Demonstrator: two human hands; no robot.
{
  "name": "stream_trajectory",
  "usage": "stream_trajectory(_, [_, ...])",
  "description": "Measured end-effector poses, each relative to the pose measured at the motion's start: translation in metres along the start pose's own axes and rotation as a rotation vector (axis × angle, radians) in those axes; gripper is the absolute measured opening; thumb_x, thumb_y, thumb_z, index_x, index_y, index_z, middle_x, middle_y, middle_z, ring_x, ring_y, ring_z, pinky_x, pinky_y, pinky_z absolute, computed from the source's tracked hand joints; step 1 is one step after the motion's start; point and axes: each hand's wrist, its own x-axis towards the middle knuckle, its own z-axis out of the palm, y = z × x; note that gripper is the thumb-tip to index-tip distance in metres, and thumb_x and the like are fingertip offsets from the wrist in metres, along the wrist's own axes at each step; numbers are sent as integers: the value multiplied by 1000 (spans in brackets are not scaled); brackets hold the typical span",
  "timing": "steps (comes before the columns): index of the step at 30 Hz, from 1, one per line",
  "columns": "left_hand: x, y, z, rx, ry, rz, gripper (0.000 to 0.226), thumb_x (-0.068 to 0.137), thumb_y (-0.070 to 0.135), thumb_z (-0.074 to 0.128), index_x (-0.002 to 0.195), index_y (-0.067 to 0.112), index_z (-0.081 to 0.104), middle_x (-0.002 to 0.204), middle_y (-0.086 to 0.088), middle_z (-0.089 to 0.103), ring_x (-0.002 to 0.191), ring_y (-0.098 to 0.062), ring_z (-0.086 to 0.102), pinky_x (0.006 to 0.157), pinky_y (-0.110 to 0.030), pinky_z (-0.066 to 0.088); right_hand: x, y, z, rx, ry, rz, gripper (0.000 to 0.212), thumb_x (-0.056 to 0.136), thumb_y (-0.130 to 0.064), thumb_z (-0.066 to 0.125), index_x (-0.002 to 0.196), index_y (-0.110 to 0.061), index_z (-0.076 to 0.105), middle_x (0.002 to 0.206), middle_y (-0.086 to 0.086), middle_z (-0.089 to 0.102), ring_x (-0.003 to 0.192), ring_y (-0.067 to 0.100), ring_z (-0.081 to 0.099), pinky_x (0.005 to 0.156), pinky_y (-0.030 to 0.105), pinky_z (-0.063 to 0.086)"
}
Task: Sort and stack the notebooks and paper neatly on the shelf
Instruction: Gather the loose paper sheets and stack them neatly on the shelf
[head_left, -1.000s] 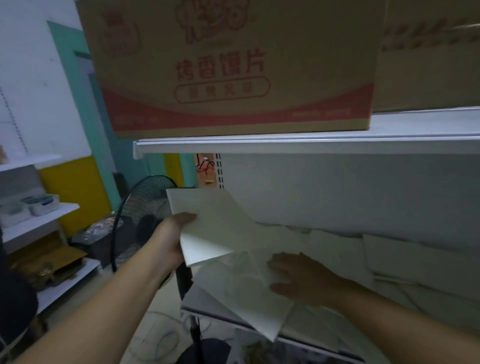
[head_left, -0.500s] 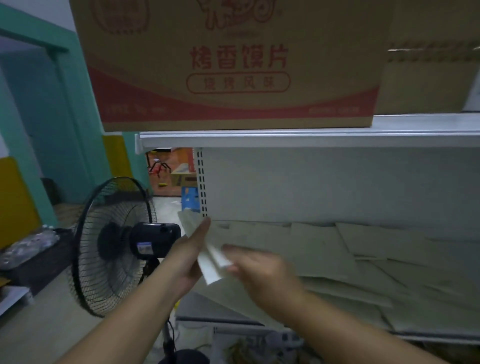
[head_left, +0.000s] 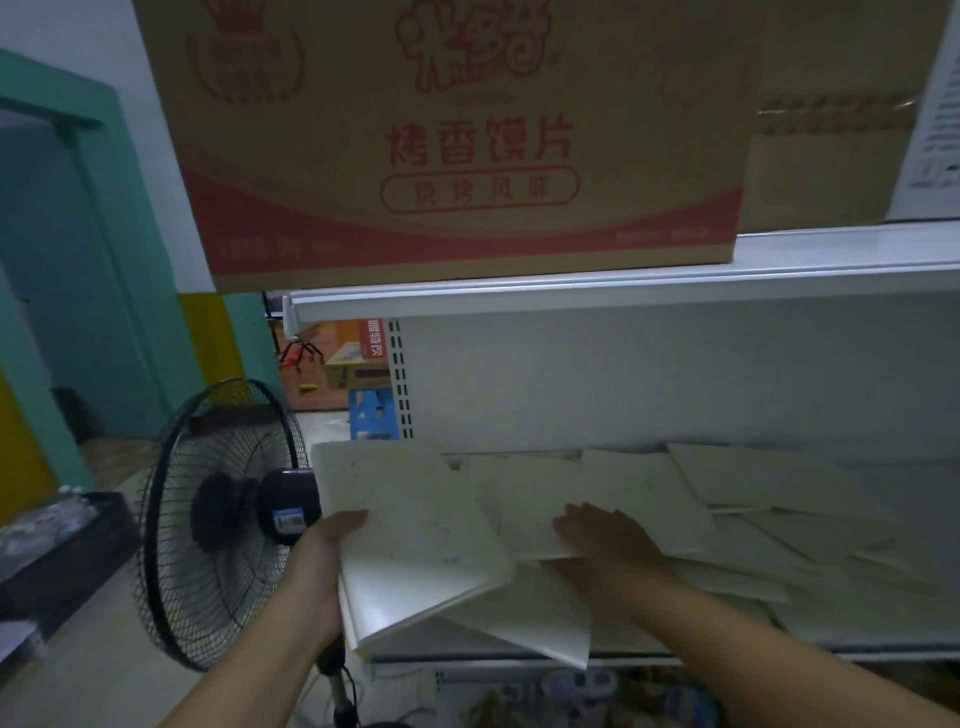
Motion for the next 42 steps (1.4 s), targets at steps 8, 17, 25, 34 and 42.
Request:
stream_trajectory(8, [3, -2, 4, 39, -28, 126, 39, 86, 7, 49, 124, 9, 55, 109, -24, 64, 98, -43, 61, 80, -51, 51, -4, -1, -46, 143, 346, 167, 41, 100, -46, 29, 122, -27, 58, 123, 3, 63, 110, 25, 58, 81, 29, 42])
stream_trajectory(17, [-45, -54, 124, 209, -16, 434, 19, 98, 23, 45, 111, 21, 59, 105, -5, 68, 100, -26, 63, 94, -45, 49, -36, -61, -99, 275, 483, -15, 41, 94, -46, 39, 97, -15, 66, 102, 10, 68, 97, 30, 62, 74, 29, 45])
stream_trajectory(25, [-77, -129, 209, 215, -150, 176, 16, 91, 11, 56, 105, 10, 64, 80, -13, 74, 75, -30, 70, 67, -39, 57, -114, 51, -89, 705, 240, 14, 33, 94, -36, 47, 112, -14, 63, 117, 6, 65, 109, 21, 59, 94, 34, 46])
stream_trajectory(34, [-129, -243, 326, 156, -374, -310, 61, 71, 42, 66, 117, 1, 63, 109, -27, 67, 100, -44, 64, 96, -57, 46, -252, 277, -56, 1139, 181, 473, 21, 93, -19, 58, 108, -6, 65, 103, 11, 71, 89, 23, 69, 81, 38, 54])
stream_trajectory(42, [-166, -322, 417, 68, -412, -408, 69, 91, 63, 34, 111, 5, 65, 99, -23, 71, 92, -42, 67, 87, -49, 50, -307, 358, -37, 1406, 223, 670, 27, 92, 6, 41, 104, -2, 64, 98, 14, 72, 90, 28, 69, 76, 34, 55])
